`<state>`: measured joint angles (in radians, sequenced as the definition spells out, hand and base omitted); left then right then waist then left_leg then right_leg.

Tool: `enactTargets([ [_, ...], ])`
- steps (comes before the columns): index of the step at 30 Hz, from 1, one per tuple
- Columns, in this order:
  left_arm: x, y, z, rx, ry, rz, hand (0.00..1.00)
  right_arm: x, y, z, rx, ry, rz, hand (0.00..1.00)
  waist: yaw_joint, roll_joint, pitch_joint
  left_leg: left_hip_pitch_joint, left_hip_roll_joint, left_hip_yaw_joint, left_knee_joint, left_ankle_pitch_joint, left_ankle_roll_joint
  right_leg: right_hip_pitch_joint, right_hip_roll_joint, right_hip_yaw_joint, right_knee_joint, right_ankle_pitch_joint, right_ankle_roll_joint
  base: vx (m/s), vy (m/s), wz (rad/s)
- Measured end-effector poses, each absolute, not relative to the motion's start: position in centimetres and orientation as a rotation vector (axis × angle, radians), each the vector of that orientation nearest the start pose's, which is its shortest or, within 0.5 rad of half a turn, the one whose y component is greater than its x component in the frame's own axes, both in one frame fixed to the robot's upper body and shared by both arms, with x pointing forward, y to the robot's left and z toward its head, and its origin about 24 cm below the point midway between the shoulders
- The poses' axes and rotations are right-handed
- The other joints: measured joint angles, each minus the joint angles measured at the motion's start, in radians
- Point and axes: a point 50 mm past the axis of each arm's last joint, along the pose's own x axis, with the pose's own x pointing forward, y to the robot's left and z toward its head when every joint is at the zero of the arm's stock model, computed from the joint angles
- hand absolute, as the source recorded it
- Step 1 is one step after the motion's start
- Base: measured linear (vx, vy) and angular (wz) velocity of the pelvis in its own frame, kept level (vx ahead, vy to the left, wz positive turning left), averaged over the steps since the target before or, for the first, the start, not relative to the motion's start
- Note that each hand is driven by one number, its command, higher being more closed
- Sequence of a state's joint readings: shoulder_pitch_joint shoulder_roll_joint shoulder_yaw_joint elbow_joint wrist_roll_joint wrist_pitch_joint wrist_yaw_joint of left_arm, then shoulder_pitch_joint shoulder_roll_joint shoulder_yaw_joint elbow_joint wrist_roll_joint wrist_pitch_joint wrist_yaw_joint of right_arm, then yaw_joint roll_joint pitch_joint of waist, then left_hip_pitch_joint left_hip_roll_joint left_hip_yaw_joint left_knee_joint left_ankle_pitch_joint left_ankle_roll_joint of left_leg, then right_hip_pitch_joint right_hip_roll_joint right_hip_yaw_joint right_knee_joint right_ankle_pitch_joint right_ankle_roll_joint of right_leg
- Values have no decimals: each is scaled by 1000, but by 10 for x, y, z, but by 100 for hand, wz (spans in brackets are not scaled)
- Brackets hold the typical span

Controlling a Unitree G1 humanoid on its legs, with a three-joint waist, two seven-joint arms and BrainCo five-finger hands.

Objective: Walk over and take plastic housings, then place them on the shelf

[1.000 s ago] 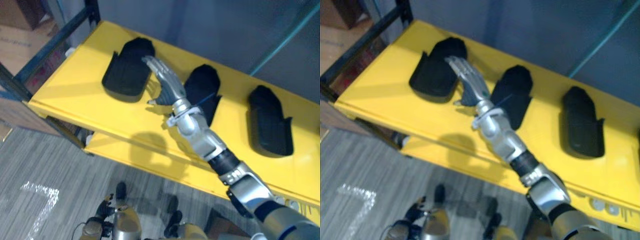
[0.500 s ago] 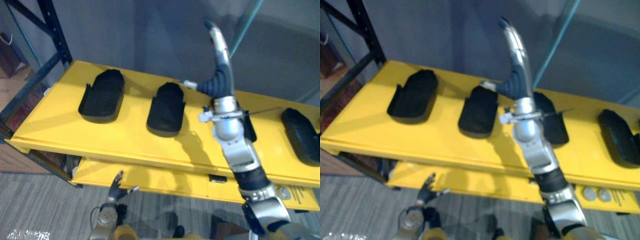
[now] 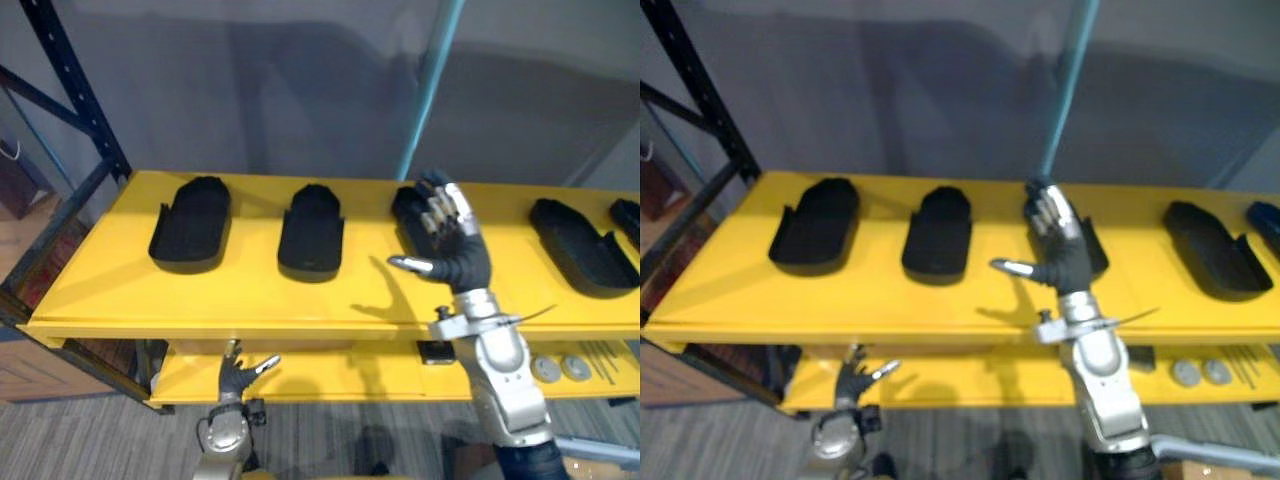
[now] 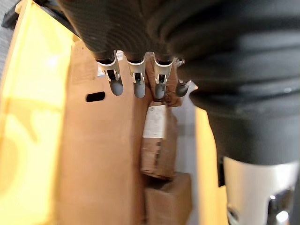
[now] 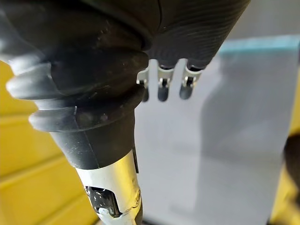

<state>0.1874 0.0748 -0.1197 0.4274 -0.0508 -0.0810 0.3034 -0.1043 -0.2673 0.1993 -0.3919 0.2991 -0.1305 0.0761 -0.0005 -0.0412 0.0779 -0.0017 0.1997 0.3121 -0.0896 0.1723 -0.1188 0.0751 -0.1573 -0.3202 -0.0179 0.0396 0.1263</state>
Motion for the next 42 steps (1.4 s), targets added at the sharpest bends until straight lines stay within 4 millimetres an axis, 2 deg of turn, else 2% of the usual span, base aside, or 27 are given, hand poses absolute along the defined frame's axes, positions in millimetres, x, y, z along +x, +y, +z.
enactTargets([
  [1,160,170,-97,166,614,237,0,240,-110,165,67,-572,473,0,7,3,-1,-1,0,-3,0,0,0,0,0,-3,1,1,2,22,-9,6],
  [3,143,172,-114,209,723,232,0,241,-99,168,70,-580,529,0,16,6,-2,-1,0,-5,0,0,0,2,0,-5,1,3,4,30,-7,5],
  [5,109,188,-139,223,931,297,0,243,-80,170,61,-575,599,0,19,6,-3,-1,0,-14,0,6,-1,9,2,-12,0,2,5,47,-10,12],
  [9,97,217,-146,251,1023,396,0,250,-55,166,4,-553,678,0,40,3,-2,-3,-2,-38,0,5,0,31,2,-34,-6,5,2,36,-6,16],
  [10,92,218,-148,256,1048,399,0,251,-51,167,-5,-553,686,0,41,1,-2,-2,-2,-39,0,5,0,32,2,-34,-6,5,1,30,-3,5],
  [12,68,230,-155,271,1163,426,0,253,-38,170,-13,-550,707,0,42,-9,-2,-2,-2,-45,0,4,-1,33,2,-35,-6,4,-1,19,-3,5],
  [13,52,232,-159,257,1232,437,0,255,-31,171,-16,-542,705,0,42,-19,3,-3,-2,-52,0,4,-1,34,2,-37,-5,2,-3,14,-3,6],
  [17,36,236,-162,222,1309,429,0,268,-20,161,-6,-453,627,0,54,-32,20,-4,0,-57,0,2,-4,32,2,-40,8,-3,-6,-9,-1,5],
  [21,35,235,-163,187,1313,401,0,281,-14,149,53,-375,484,0,69,-42,41,-30,0,-60,0,6,-5,-7,-1,-34,37,-15,-3,-53,4,0],
  [25,54,233,-162,132,1261,380,0,288,-6,154,77,-387,482,0,70,-15,137,-46,-2,-73,0,14,-6,-40,-13,-32,81,-25,-6,-85,8,4],
  [30,67,226,-161,59,1221,364,0,288,-3,156,92,-394,483,0,71,14,207,-82,-4,-87,1,16,-6,-77,-15,-33,99,-25,-6,-27,5,3],
  [34,73,221,-160,-28,1177,370,0,292,-5,150,83,-369,458,0,70,37,243,-92,-6,-89,2,29,-5,-94,-16,-32,119,-33,-7,33,-7,0],
  [38,96,219,-153,-97,1057,394,0,295,-8,148,73,-374,442,0,68,55,278,-102,-17,-94,7,38,1,-117,-30,-35,162,-49,-5,65,-9,4],
  [42,112,219,-145,-135,966,408,0,294,-2,151,65,-390,474,0,63,77,298,-100,-23,-102,7,38,1,-125,-40,-36,191,-68,-3,41,-11,5],
])
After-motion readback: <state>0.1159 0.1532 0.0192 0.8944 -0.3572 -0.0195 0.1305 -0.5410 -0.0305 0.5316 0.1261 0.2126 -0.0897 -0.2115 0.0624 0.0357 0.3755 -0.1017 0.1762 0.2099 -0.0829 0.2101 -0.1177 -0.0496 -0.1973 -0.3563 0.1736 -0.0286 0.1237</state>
